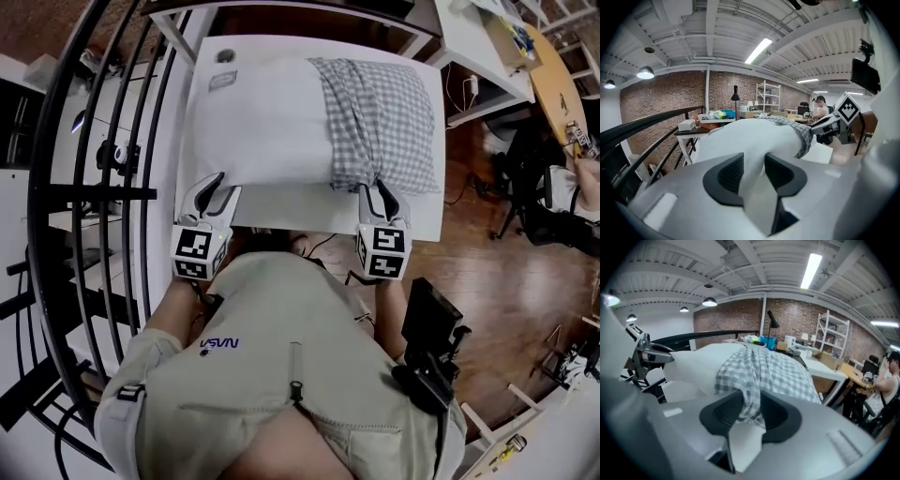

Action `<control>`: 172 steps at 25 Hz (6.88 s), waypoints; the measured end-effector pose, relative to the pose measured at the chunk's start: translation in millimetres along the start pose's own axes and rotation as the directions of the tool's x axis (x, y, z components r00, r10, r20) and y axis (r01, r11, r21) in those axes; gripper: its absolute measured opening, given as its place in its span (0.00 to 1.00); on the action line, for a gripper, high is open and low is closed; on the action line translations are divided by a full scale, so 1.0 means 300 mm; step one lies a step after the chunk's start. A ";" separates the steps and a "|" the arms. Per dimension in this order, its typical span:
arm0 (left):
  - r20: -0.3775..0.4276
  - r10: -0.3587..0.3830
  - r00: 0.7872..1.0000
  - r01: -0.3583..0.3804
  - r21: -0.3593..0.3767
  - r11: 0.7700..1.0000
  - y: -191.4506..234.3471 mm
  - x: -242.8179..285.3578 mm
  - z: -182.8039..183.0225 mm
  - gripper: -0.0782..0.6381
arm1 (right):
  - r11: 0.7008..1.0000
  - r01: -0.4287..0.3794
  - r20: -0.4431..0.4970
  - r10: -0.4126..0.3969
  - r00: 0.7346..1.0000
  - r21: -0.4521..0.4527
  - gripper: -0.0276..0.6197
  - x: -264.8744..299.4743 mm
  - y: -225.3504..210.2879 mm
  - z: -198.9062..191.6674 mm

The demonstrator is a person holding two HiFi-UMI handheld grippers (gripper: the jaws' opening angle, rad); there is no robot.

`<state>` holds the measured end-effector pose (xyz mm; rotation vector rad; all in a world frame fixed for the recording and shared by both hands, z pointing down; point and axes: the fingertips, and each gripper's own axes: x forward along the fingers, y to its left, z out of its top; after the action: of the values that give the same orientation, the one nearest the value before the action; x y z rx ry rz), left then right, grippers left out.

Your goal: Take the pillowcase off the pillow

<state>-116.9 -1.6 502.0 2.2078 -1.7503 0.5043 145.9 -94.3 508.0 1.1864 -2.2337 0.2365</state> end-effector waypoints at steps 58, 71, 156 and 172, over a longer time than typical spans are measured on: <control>0.047 -0.076 0.996 0.075 0.029 0.997 0.285 0.594 0.348 0.13 | 0.957 0.123 -0.129 -0.161 0.978 -0.263 0.07 0.708 -0.422 0.496; 0.133 -0.236 0.963 0.200 0.238 0.951 0.025 0.377 0.443 0.46 | 1.000 0.011 0.094 -0.013 0.995 0.025 0.22 0.240 -0.077 0.341; -0.017 -0.335 0.942 0.333 0.160 0.929 -0.034 0.475 0.557 0.15 | 0.970 0.198 -0.036 -0.205 0.978 -0.144 0.07 0.602 -0.581 0.556; -0.060 -0.246 0.967 0.252 0.131 0.959 0.078 0.734 0.406 0.17 | 0.955 0.295 -0.095 -0.296 0.950 -0.024 0.10 0.671 -0.775 0.341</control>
<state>-82.4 -251.5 488.2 2.4478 -1.4257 0.6240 203.6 -413.3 514.7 1.4523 -1.9397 0.1588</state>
